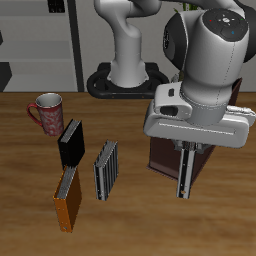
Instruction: Place the left striped book into the left desk caddy's right compartment and place the right striped book into the left desk caddy's right compartment and place the orange book into the left desk caddy's left compartment
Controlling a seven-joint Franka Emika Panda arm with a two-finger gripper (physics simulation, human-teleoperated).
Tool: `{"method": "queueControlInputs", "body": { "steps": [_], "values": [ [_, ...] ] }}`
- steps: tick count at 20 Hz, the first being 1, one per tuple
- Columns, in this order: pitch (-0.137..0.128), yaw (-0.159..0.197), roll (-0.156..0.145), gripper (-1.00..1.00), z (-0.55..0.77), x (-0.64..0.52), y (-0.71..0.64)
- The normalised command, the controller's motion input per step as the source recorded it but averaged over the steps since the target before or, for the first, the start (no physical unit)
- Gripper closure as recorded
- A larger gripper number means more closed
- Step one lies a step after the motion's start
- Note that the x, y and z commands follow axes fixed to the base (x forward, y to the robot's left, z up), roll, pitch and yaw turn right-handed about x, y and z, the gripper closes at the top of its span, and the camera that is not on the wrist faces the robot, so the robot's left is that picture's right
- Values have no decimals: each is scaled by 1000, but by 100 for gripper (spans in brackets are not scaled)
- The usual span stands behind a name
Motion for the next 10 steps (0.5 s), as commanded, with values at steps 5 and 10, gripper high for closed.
{"method": "queueControlInputs", "body": {
  "steps": [5, 10],
  "values": [
    [-84, -34, -24, 100, 928, -571, -159],
    [-24, 18, -52, 100, 576, -568, -45]
  ]
}}
